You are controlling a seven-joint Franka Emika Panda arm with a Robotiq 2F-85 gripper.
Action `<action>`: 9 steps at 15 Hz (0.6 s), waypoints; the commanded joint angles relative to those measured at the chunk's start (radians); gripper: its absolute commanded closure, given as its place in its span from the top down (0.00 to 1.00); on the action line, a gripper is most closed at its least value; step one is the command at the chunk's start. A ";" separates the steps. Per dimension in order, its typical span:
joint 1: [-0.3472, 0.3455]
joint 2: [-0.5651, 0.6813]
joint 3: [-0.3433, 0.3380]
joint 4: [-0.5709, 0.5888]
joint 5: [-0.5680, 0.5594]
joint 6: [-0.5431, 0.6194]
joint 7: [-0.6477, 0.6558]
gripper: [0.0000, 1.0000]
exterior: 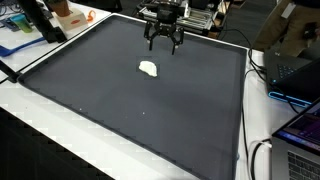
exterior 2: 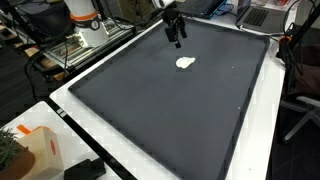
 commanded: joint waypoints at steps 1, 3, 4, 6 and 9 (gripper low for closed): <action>-0.024 0.021 0.028 0.038 0.012 0.055 0.016 1.00; -0.070 0.034 0.088 0.061 -0.013 0.106 0.057 1.00; -0.093 0.044 0.122 0.073 -0.017 0.141 0.087 1.00; -0.145 0.061 0.179 0.117 0.036 0.205 0.050 1.00; -0.199 0.070 0.217 0.187 0.064 0.268 0.012 1.00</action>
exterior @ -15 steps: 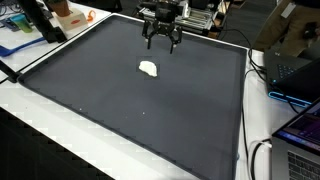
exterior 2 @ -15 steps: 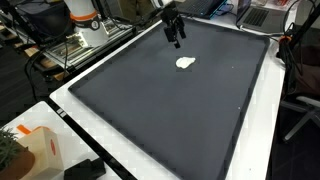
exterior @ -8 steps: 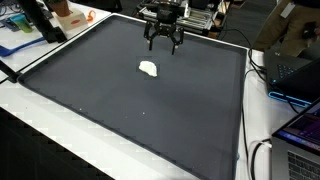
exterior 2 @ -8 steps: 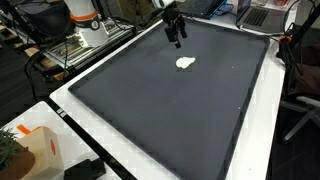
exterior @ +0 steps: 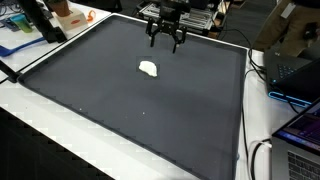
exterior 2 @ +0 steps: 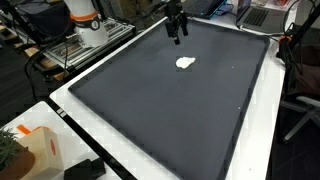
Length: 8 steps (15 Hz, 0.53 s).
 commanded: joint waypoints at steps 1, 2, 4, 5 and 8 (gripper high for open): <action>-0.086 0.028 0.052 0.103 0.049 0.090 -0.067 1.00; -0.113 0.031 0.067 0.127 0.064 0.108 -0.088 1.00; -0.209 0.054 0.153 0.168 0.031 0.167 -0.047 1.00; -0.249 0.067 0.188 0.192 0.031 0.195 -0.051 1.00; -0.430 0.136 0.374 0.263 0.031 0.251 -0.064 1.00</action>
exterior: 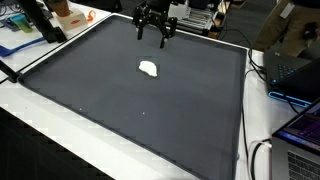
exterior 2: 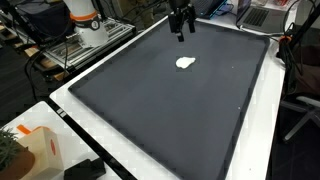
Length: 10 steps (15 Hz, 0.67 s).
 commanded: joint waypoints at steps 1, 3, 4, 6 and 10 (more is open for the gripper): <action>-0.200 0.108 0.208 0.104 0.002 0.082 -0.020 1.00; -0.270 0.130 0.272 0.138 0.005 0.101 -0.024 1.00; -0.200 0.081 0.202 0.084 0.000 0.057 -0.001 1.00; -0.248 0.105 0.242 0.114 0.000 0.070 -0.008 1.00; -0.258 0.117 0.255 0.128 0.000 0.078 -0.011 1.00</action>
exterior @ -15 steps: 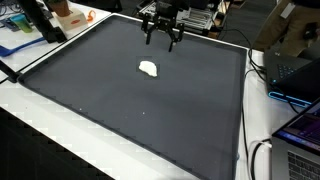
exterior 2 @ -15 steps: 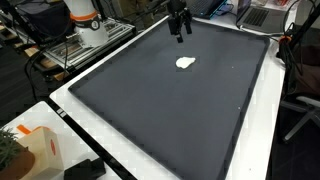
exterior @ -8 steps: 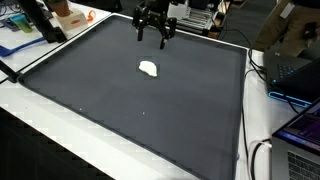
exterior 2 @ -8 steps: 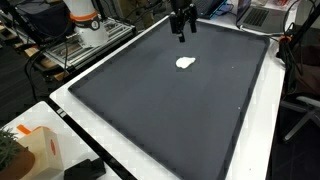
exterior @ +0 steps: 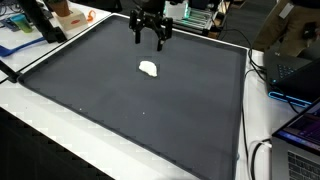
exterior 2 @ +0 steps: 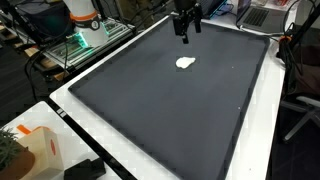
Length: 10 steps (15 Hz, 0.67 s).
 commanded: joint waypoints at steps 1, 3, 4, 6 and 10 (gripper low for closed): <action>-0.004 0.014 0.005 0.015 0.007 0.028 0.006 1.00; -0.016 0.034 0.022 0.037 0.006 0.052 0.012 1.00; -0.020 0.045 0.030 0.052 0.006 0.066 0.010 1.00; -0.027 0.073 0.047 0.091 0.006 0.108 0.004 1.00; -0.029 0.151 0.078 0.212 0.006 0.217 -0.012 1.00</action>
